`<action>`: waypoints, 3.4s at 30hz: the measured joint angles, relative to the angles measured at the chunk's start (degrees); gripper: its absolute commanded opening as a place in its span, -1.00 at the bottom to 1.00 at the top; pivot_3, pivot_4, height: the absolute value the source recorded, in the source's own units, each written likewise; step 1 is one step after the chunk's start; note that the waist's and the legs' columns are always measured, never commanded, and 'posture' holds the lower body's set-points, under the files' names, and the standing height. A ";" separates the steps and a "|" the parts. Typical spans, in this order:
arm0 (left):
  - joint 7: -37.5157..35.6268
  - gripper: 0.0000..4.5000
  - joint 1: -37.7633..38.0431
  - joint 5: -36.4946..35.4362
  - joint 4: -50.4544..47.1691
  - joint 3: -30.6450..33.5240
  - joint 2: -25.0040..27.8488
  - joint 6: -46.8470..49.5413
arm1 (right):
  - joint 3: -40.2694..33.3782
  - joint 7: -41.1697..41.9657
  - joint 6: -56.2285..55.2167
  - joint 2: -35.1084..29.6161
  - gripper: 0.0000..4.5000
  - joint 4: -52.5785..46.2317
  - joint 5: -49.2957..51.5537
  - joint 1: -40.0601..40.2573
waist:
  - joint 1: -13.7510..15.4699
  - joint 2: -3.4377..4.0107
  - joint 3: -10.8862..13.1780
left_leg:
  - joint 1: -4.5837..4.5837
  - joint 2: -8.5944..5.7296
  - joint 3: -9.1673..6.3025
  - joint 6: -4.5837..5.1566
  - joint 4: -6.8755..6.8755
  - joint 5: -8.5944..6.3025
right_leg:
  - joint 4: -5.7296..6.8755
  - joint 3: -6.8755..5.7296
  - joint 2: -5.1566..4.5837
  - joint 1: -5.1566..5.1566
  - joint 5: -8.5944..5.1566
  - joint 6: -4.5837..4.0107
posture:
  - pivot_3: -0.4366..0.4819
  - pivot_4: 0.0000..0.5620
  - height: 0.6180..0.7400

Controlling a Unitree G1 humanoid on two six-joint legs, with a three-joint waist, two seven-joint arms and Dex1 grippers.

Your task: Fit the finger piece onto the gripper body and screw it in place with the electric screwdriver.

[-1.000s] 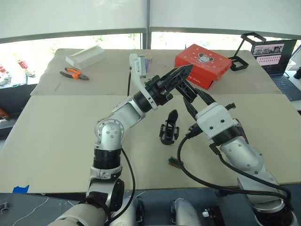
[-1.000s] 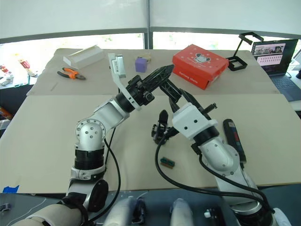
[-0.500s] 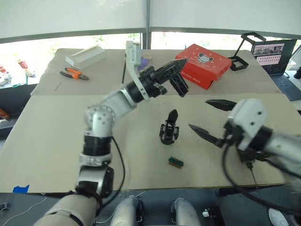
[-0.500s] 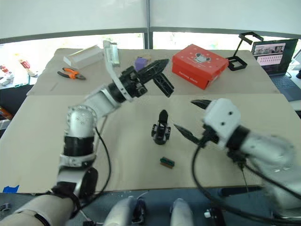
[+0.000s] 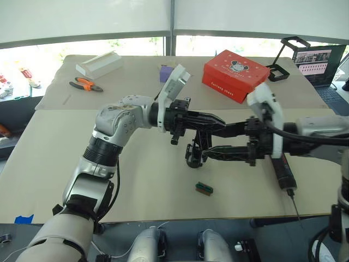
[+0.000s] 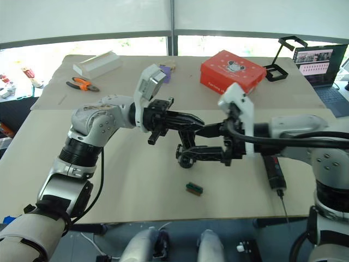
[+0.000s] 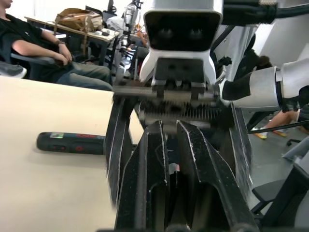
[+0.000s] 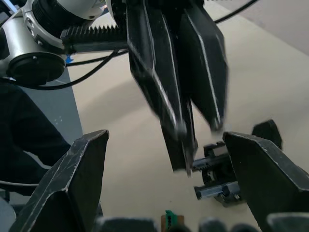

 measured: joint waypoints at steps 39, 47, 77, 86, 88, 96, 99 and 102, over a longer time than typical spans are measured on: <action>-10.86 1.00 6.27 12.10 15.11 8.22 8.48 -26.34 | -6.83 6.81 -12.79 1.32 -0.82 -2.81 -0.35 14.41 | -0.18 0.02 0.00 | 0.06 0.00 0.12 0.01 -0.02 0.00 | -0.01 0.00 0.04 0.01 0.01 0.04 | -0.05 -0.47 1.00; -11.64 1.00 13.39 28.16 34.44 3.84 5.42 -57.30 | -5.82 13.04 -31.90 5.54 -0.82 -2.60 -11.61 24.43 | 0.67 0.01 0.01 | -0.18 -0.03 0.08 0.22 0.27 -0.14 | -0.02 -0.03 -0.03 -0.05 0.10 0.17 | -0.05 -0.47 1.00; 0.05 0.06 8.05 39.70 49.14 1.11 -13.33 -65.56 | 4.53 21.37 -54.49 11.17 -0.82 6.83 -28.21 24.12 | -0.04 -0.01 0.02 | -0.74 0.00 0.07 0.37 0.89 -0.21 | 0.60 0.06 -0.09 -0.70 0.15 0.23 | -0.05 -0.47 1.00; 1.49 0.06 8.12 39.78 49.17 1.11 -13.59 -65.59 | 9.12 22.76 -57.92 13.52 -0.82 12.71 -33.17 21.60 | 0.03 -0.01 0.02 | -0.74 -0.01 0.07 0.37 0.96 -0.21 | 0.65 0.06 -0.10 -0.68 0.15 0.23 | -0.05 -0.47 1.00; 1.81 0.06 8.18 39.78 49.08 1.11 -13.69 -65.35 | 9.84 22.75 -58.58 13.57 -0.82 13.57 -34.34 21.34 | 0.06 -0.01 0.01 | -0.74 -0.01 0.06 0.37 0.96 -0.21 | 0.65 0.06 -0.11 -0.68 0.15 0.23 | -0.05 -0.47 1.00; 2.49 0.06 8.51 39.75 48.66 1.23 -13.85 -64.94 | 10.87 23.41 -58.80 12.60 -0.82 15.64 -37.04 21.03 | 0.12 0.02 0.00 | -0.74 -0.01 0.05 0.37 1.00 -0.21 | 0.67 0.05 -0.12 -0.67 0.15 0.23 | -0.05 -0.47 1.00; 2.44 0.06 8.63 39.66 48.33 1.42 -14.01 -64.09 | 10.74 23.80 -58.95 12.11 -0.82 16.28 -37.18 20.77 | 0.10 0.02 0.00 | -0.74 -0.01 0.05 0.37 1.00 -0.21 | 0.67 0.05 -0.12 -0.66 0.15 0.23 | -0.05 -0.47 1.00; 2.30 0.06 8.92 39.66 47.77 1.49 -13.99 -63.71 | 10.74 24.03 -59.19 12.04 -0.82 17.27 -37.22 20.17 | 0.06 0.02 -0.01 | -0.74 -0.01 0.05 0.37 1.00 -0.21 | 0.68 0.05 -0.12 -0.66 0.15 0.23 | -0.05 -0.47 1.00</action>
